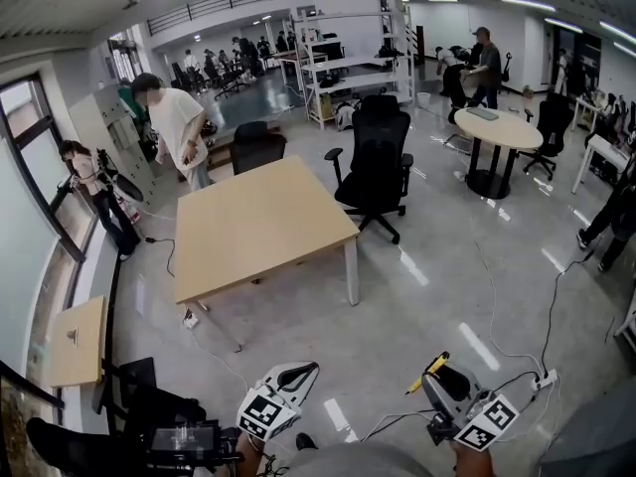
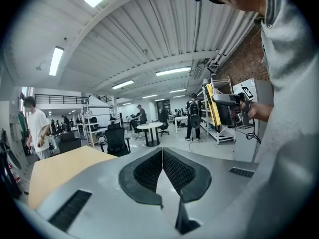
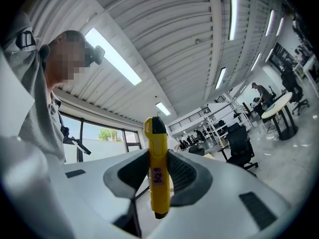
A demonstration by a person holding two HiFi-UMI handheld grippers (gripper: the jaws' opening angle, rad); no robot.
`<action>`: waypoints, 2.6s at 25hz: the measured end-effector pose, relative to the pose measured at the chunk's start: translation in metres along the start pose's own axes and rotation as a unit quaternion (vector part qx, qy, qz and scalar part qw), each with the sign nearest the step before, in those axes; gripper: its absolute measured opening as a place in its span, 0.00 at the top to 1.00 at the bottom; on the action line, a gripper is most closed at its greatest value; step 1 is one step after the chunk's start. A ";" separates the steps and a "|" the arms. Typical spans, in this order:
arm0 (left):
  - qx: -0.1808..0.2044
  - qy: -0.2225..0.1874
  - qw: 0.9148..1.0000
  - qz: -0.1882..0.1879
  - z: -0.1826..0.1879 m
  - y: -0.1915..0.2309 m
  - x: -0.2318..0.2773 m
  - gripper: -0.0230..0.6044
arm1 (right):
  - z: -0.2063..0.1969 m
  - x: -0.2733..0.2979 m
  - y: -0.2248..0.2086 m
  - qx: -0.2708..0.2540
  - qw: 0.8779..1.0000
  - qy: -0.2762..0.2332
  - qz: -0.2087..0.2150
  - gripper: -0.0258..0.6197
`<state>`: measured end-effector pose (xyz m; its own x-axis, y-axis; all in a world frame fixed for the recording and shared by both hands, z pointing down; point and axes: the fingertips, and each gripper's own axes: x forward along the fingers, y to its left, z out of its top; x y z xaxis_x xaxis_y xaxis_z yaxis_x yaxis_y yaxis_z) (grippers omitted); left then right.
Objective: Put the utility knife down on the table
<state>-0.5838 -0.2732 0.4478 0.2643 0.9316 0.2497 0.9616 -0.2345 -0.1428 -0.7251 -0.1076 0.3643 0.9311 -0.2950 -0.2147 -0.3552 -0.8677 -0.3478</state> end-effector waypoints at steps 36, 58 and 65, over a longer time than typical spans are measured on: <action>-0.008 -0.028 0.999 -0.020 -0.032 0.163 -0.060 0.96 | -0.039 0.163 0.029 -0.025 0.998 0.007 -0.048 0.78; -0.045 -0.003 0.999 -0.016 -0.046 0.222 0.004 0.95 | -0.019 0.213 -0.064 -0.023 0.996 0.018 -0.083 0.78; -0.016 0.001 0.998 -0.059 -0.011 0.201 0.120 0.95 | 0.006 0.189 -0.153 -0.008 0.995 0.007 -0.098 0.78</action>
<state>-0.3583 -0.2119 0.4596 0.1482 0.9526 0.2657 0.9880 -0.1311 -0.0813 -0.4958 -0.0283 0.3711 0.9836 -0.1248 -0.1304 -0.1648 -0.9154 -0.3673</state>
